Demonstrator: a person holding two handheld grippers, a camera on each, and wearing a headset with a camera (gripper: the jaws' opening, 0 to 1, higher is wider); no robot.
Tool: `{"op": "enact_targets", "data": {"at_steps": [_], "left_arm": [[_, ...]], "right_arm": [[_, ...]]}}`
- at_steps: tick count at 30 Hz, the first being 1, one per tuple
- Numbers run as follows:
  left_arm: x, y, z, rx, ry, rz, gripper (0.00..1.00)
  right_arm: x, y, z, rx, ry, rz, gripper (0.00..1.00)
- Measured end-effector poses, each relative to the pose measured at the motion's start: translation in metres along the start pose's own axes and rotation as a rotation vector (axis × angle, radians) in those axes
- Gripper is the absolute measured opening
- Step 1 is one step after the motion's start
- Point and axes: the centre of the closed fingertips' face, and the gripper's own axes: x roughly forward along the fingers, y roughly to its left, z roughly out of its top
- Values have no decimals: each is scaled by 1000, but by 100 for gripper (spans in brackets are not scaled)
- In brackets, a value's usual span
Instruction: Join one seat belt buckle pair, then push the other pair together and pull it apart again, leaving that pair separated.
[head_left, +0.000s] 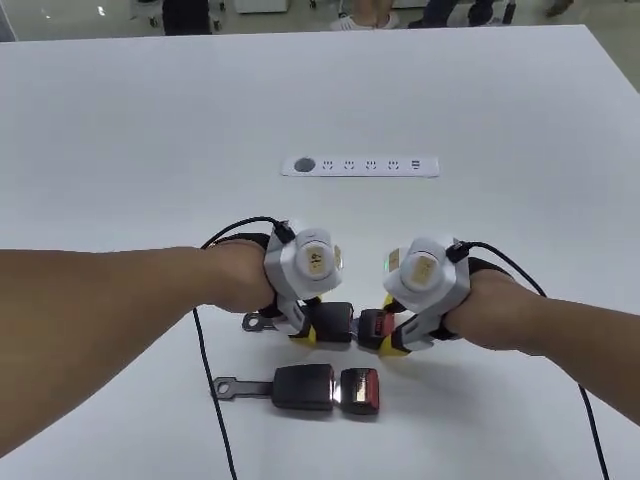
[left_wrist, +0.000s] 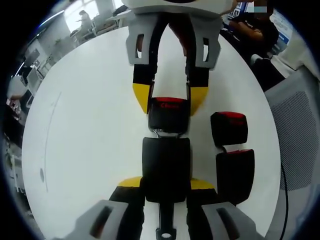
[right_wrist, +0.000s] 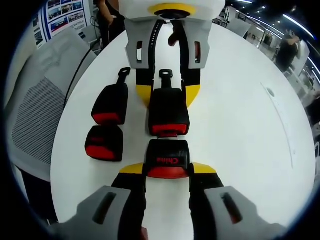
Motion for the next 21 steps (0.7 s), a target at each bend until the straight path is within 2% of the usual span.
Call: {"op": "enact_targets", "data": {"at_steps": [7,21], "left_arm": [[0,0,0,4,4,4,31],[0,-1,2,3,8,2,32]], "right_arm": [[0,1,-1,9,14,-18,31],[-1,4,-2,7,25,-20,31]]}}
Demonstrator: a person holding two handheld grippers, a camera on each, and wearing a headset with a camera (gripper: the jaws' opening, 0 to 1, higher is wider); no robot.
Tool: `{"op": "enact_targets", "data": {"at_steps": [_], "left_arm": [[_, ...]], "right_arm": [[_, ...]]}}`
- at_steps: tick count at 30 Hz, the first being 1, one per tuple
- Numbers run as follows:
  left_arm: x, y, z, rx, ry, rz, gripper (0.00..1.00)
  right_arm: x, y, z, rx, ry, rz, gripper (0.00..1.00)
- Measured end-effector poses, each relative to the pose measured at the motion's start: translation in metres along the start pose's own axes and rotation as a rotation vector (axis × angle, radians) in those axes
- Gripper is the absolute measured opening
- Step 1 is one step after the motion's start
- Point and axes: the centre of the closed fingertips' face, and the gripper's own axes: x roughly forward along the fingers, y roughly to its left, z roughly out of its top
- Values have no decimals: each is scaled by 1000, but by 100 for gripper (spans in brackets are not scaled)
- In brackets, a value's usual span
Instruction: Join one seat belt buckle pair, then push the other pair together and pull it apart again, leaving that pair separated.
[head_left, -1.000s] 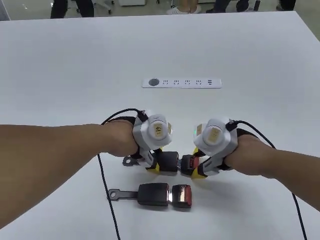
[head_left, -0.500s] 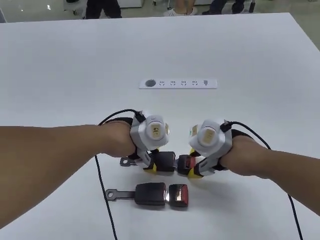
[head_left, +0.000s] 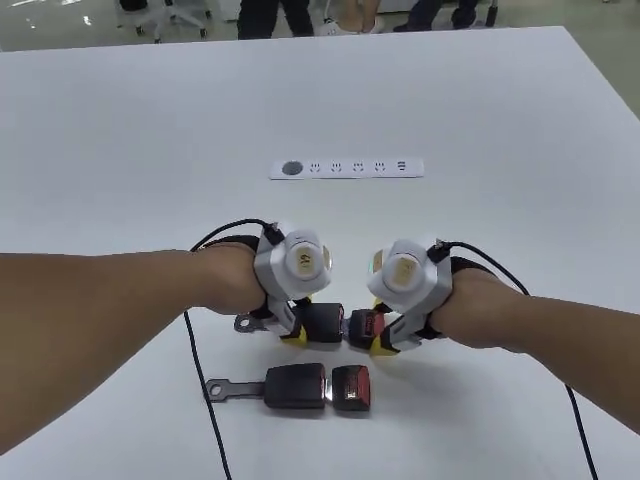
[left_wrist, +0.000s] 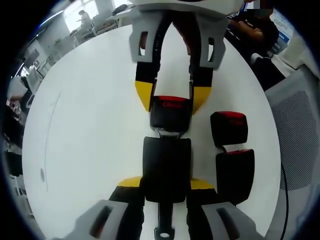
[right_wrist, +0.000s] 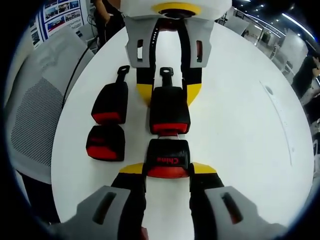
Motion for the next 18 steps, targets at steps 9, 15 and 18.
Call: {"op": "enact_targets", "data": {"at_steps": [9,15,18], "left_arm": [[0,-2,0,-15,-19,0,32],[0,-1,-1,-9,-27,-5,32],[0,-1,0,-10,-25,-5,32]], "right_arm": [[-5,2,-9,4,7,6,31],[-7,1,-12,-1,-6,5,32],[-9,0,-16,-2,1,1,32]]}}
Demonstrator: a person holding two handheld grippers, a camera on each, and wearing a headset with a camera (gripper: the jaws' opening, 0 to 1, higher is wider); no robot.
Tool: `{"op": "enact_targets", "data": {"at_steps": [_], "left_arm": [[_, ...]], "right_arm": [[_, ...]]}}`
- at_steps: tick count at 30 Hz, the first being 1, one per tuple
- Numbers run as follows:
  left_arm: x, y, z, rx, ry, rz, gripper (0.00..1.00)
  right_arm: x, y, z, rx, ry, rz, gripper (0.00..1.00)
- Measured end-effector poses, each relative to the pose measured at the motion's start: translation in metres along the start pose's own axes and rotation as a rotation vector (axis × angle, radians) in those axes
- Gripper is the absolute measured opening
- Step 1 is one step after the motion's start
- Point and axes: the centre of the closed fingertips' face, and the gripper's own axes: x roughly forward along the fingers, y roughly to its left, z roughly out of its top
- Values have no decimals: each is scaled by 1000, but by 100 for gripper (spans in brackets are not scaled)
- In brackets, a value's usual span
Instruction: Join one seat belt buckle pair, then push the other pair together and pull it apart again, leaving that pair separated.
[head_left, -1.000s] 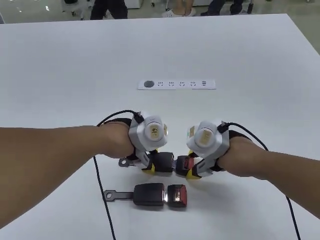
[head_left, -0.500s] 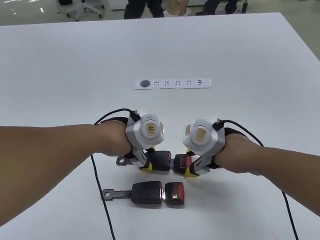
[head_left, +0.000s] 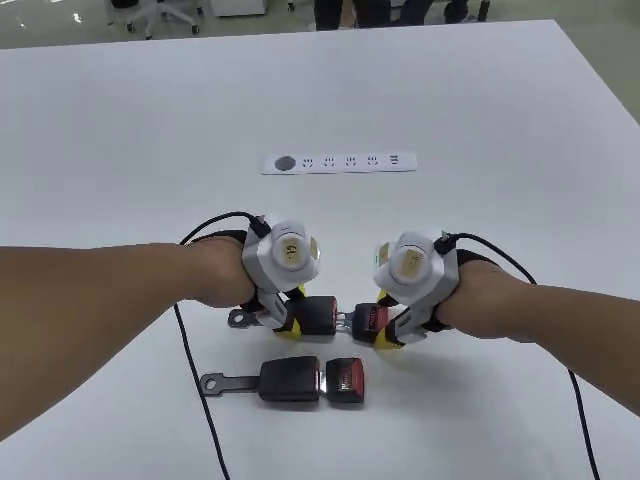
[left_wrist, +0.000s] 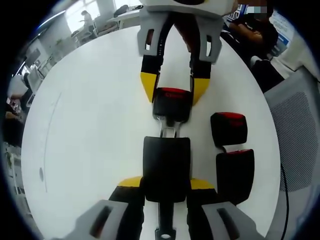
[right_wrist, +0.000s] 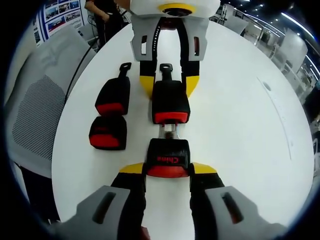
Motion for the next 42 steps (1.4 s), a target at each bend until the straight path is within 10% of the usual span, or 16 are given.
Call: {"op": "enact_targets", "data": {"at_steps": [22,38,42], "left_arm": [[-2,-2,-2,-7,0,8,32],[-4,-2,-4,-97,-13,50,35],[-13,7,-20,-138,-2,125,42]], "right_arm": [[-59,1,-100,55,120,-82,32],[-64,-6,-101,83,115,-181,42],[-70,-3,-100,158,75,-213,47]]}}
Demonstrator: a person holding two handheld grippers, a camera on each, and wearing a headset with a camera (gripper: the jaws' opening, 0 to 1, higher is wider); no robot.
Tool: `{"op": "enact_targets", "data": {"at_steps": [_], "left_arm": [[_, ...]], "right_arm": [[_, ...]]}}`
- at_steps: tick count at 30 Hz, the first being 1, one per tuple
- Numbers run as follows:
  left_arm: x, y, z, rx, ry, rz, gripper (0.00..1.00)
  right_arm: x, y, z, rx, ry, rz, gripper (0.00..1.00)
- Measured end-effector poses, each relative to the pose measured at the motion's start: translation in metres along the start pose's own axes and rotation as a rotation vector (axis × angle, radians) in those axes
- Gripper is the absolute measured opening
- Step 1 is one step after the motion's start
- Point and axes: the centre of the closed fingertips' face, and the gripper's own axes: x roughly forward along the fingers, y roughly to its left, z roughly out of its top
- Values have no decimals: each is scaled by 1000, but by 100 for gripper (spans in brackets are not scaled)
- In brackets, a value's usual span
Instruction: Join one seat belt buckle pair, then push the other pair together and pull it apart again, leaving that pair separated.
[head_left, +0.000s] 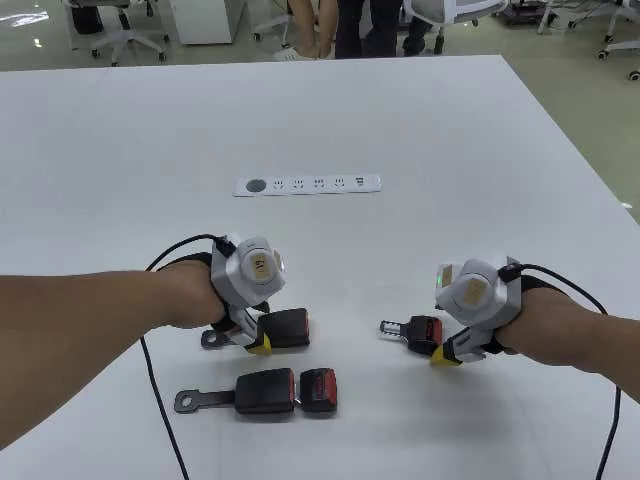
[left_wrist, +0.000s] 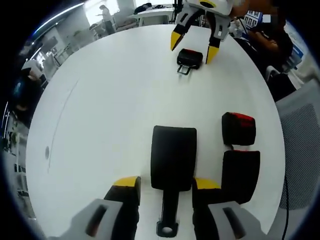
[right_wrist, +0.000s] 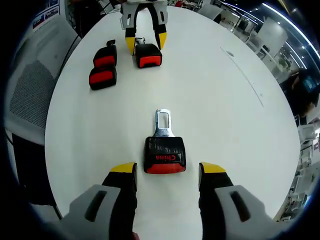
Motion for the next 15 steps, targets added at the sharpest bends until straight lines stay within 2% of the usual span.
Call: {"op": "enact_targets", "data": {"at_steps": [4,5,7,8,10,11,12,15], "left_arm": [[-21,-6,-4,-95,-86,40,48],[-28,-11,-4,-127,-121,50,50],[-36,-19,-4,-159,-165,67,54],[-41,-24,-4,-183,-204,81,55],[-46,-34,-8,-228,-253,94,58],[-49,-37,-11,-240,-262,102,61],[-54,-46,-14,-249,-273,108,64],[-65,-60,-18,-275,-298,118,71]], "right_arm": [[-15,1,12,67,-74,-36,48],[-20,5,18,90,-101,-41,48],[-27,11,26,124,-143,-51,50],[-29,16,29,131,-161,-53,52],[-33,29,34,132,-175,-58,55],[-35,34,36,136,-181,-62,58],[-39,42,39,141,-194,-64,60],[-42,53,45,163,-229,-74,66]]}}
